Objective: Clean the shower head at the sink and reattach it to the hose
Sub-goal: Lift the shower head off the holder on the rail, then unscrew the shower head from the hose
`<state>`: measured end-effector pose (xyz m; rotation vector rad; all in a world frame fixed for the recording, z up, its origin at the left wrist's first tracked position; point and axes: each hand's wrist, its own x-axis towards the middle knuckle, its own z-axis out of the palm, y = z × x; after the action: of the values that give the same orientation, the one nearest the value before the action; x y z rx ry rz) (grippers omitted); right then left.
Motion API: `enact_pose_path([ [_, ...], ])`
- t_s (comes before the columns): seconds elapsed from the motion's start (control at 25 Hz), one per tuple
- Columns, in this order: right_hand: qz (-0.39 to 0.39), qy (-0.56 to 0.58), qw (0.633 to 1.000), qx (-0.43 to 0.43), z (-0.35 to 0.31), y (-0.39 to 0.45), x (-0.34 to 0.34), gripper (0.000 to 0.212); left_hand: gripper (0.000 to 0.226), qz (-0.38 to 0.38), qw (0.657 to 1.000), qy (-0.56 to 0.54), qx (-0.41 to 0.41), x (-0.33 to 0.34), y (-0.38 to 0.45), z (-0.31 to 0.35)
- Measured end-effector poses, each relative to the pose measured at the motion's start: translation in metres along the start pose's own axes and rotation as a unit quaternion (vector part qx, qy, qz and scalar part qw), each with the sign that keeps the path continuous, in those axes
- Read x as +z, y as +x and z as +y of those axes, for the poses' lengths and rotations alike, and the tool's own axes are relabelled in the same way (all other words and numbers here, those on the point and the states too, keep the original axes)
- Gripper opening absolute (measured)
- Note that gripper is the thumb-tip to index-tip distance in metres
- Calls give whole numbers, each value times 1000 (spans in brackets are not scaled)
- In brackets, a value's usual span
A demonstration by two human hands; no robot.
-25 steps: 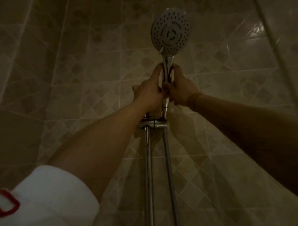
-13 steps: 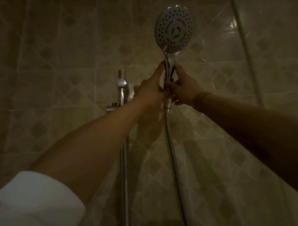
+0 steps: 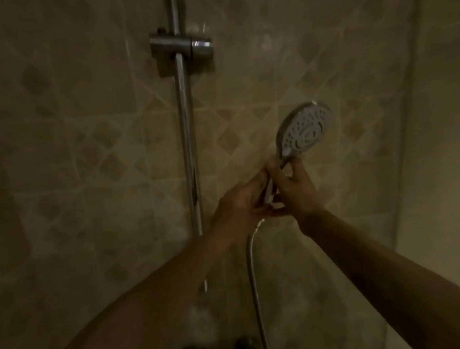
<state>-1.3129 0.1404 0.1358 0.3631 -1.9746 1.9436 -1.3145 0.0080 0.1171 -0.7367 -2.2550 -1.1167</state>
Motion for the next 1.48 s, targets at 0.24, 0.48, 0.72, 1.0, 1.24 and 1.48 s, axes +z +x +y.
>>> enact_pose_path([
  [0.24, -58, 72, 987, 134, 90, -89, 8, 33, 43, -22, 977, -116, -179, 48, -157, -80],
  [0.48, -114, 220, 933, 261, 137, -144, 4, 23, 9, -93, 944, -168, -267, 30, -258, -100],
  [0.72, -222, 318, 854, 348, 183, -193, -42, 55, 17, -46, 959, -76, -271, 8, -318, -102],
  [1.0, -115, 55, 869, 479, 182, -208, -57, 66, 51, -148, 953, 235, -124, -12, -348, -101],
  [1.24, 8, -123, 943, 309, 174, -207, -46, 33, 77, -256, 923, 249, -141, -6, -350, -82],
  [1.48, 31, -154, 964, 216, 180, -202, -53, 31, 40, -273, 939, 151, -145, 2, -347, -78],
])
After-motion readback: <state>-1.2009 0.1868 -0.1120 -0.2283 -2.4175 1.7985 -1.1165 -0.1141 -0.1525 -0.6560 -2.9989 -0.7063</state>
